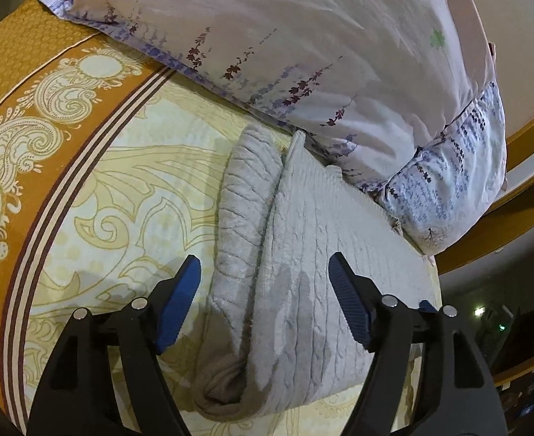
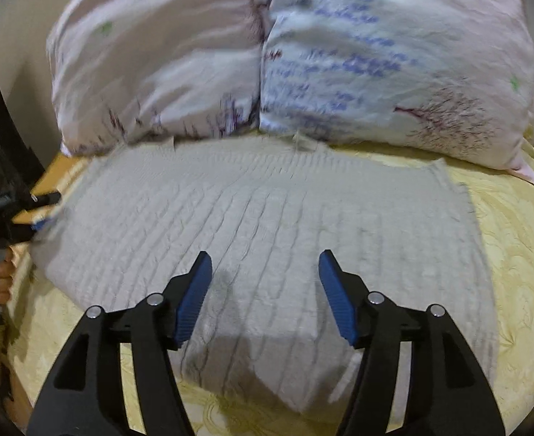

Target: Fold small clothes

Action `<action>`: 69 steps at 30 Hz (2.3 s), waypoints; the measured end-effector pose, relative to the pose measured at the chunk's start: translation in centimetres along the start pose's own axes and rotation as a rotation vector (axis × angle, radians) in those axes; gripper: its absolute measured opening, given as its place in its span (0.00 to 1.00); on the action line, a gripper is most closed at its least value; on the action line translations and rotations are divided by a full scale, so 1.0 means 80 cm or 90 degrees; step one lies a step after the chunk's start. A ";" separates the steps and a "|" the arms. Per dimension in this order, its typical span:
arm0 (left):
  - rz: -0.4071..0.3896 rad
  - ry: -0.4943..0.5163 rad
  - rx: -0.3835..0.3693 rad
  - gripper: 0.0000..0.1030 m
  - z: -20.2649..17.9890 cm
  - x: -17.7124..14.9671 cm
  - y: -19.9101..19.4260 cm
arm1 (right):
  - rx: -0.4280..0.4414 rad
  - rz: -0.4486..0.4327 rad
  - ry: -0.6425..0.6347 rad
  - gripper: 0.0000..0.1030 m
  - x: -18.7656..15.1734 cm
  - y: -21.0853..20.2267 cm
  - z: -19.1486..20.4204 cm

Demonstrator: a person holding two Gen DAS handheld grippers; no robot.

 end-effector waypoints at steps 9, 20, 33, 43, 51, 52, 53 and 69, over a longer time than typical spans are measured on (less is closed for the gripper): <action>-0.014 0.008 0.006 0.71 -0.002 0.004 0.004 | -0.017 -0.004 -0.018 0.68 -0.002 0.004 0.005; 0.026 -0.045 -0.045 0.61 -0.002 0.026 0.022 | -0.008 -0.007 -0.016 0.69 0.000 0.003 0.002; 0.038 0.008 0.019 0.34 -0.022 0.000 0.041 | -0.014 -0.008 -0.019 0.71 0.001 0.005 0.003; 0.030 0.046 0.071 0.20 -0.026 -0.002 0.042 | -0.016 -0.011 0.007 0.73 0.008 0.010 0.004; 0.029 0.007 0.032 0.18 -0.035 -0.001 0.037 | -0.046 -0.007 -0.010 0.78 0.007 0.015 0.008; 0.029 -0.002 0.011 0.17 -0.041 0.000 0.034 | -0.045 -0.007 -0.011 0.78 0.007 0.015 0.008; 0.028 -0.008 -0.009 0.17 -0.048 0.002 0.030 | -0.045 -0.007 -0.010 0.78 0.007 0.015 0.008; 0.078 0.050 -0.180 0.15 -0.219 -0.040 0.037 | -0.049 -0.003 -0.037 0.81 0.009 0.020 0.008</action>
Point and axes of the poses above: each gripper's, at about its wrist camera, not at the fingertips, and y roughly the way its jaws point, z to its left, x to its top, the point moved 10 cm from there along y, roughly the way its jaws point, and after that the axes turned 12 degrees about -y, right-handed, at the moved point
